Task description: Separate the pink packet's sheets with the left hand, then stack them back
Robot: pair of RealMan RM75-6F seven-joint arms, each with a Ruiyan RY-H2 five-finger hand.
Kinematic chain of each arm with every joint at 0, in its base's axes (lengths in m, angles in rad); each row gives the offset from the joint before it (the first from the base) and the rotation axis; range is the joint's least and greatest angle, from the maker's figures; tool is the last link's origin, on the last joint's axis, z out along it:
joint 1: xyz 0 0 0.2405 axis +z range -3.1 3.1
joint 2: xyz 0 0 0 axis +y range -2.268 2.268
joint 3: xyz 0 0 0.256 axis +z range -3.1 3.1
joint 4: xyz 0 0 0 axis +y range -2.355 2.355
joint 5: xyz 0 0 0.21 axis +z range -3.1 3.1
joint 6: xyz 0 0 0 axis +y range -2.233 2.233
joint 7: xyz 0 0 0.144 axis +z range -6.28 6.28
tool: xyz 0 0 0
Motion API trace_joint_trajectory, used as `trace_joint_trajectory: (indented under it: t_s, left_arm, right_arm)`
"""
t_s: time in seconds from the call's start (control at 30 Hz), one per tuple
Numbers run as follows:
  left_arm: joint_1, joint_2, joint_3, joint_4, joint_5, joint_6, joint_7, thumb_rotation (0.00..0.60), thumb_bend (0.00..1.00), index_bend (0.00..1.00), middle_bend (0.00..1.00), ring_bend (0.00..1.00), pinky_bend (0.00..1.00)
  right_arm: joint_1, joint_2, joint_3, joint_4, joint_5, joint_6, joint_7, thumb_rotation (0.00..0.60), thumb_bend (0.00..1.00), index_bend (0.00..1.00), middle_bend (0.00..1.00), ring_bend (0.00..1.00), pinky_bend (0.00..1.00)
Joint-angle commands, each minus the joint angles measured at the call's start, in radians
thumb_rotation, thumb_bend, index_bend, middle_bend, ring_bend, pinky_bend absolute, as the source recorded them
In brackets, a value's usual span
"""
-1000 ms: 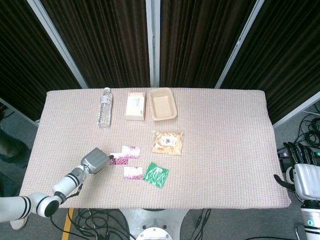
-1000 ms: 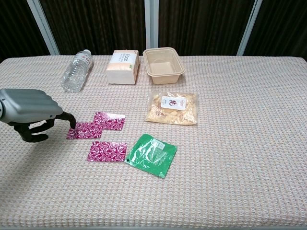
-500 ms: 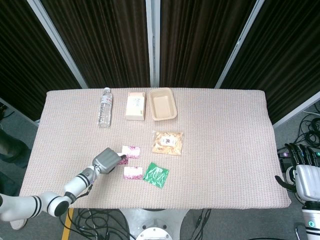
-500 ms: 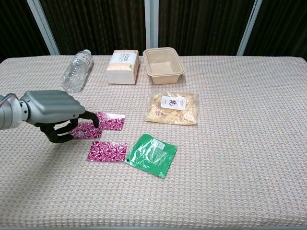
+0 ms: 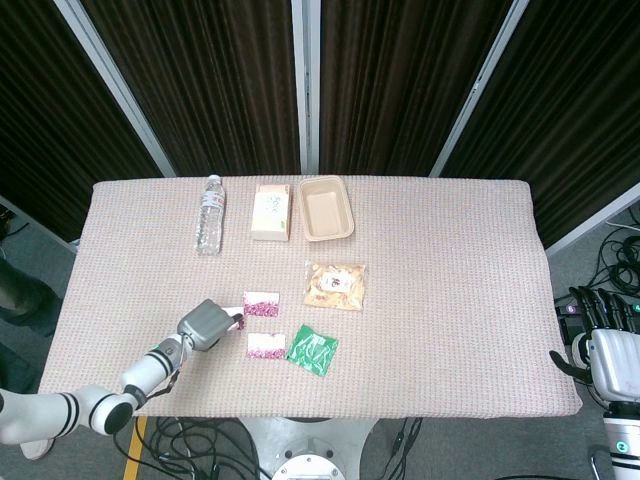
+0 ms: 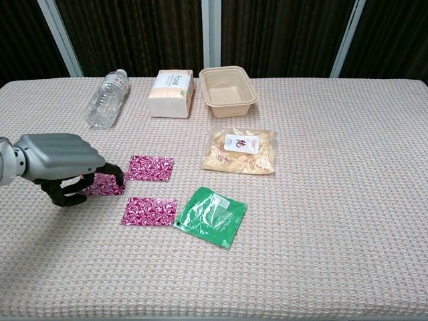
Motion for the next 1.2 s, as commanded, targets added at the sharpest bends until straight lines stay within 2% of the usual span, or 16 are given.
trace_joint_trajectory:
  t_s: [0.03, 0.13, 0.23, 0.37, 0.5, 0.6, 0.9, 1.2]
  left_arm:
    - [0.009, 0.017, 0.001, -0.019, 0.005, 0.021, 0.001, 0.600, 0.49, 0.27, 0.86, 0.84, 0.92]
    - [0.013, 0.019, -0.014, -0.019, 0.005, 0.043, -0.001, 0.600, 0.49, 0.27, 0.86, 0.84, 0.92]
    - [0.013, -0.002, -0.056, -0.009, -0.017, 0.064, -0.026, 0.600, 0.48, 0.27, 0.85, 0.83, 0.92]
    - [0.008, -0.073, -0.124, 0.053, -0.048, 0.083, -0.078, 0.600, 0.37, 0.27, 0.84, 0.83, 0.92]
    - [-0.010, -0.147, -0.165, 0.128, -0.102, 0.068, -0.083, 0.600, 0.27, 0.30, 0.85, 0.83, 0.93]
    - [-0.025, -0.192, -0.181, 0.173, -0.151, 0.052, -0.066, 0.600, 0.23, 0.35, 0.85, 0.84, 0.93]
    - [-0.043, -0.294, -0.210, 0.259, -0.270, 0.072, 0.001, 0.600, 0.22, 0.35, 0.86, 0.84, 0.94]
    - [-0.051, -0.347, -0.232, 0.299, -0.300, 0.104, 0.024, 0.600, 0.22, 0.42, 0.87, 0.85, 0.94]
  right_arm:
    - [0.001, -0.001, 0.000, 0.000, -0.001, 0.000, 0.000, 0.600, 0.05, 0.10, 0.09, 0.01, 0.00]
    - [0.000, -0.001, 0.001, 0.001, -0.001, 0.001, 0.002, 0.600, 0.05, 0.10, 0.09, 0.01, 0.00]
    - [-0.002, 0.001, 0.001, 0.003, 0.001, 0.003, 0.003, 0.600, 0.05, 0.10, 0.09, 0.01, 0.00]
    - [-0.003, 0.005, 0.004, 0.005, 0.007, 0.002, 0.007, 0.600, 0.05, 0.10, 0.09, 0.01, 0.00]
    - [0.000, 0.007, 0.006, 0.008, 0.010, -0.004, 0.009, 0.600, 0.05, 0.10, 0.09, 0.01, 0.00]
    - [0.002, 0.006, 0.007, 0.013, 0.014, -0.009, 0.012, 0.600, 0.05, 0.10, 0.09, 0.01, 0.00]
    - [0.004, 0.003, 0.008, 0.026, 0.026, -0.021, 0.023, 0.600, 0.05, 0.10, 0.09, 0.01, 0.00]
    - [-0.002, 0.005, 0.007, 0.032, 0.032, -0.020, 0.030, 0.600, 0.05, 0.10, 0.09, 0.01, 0.00]
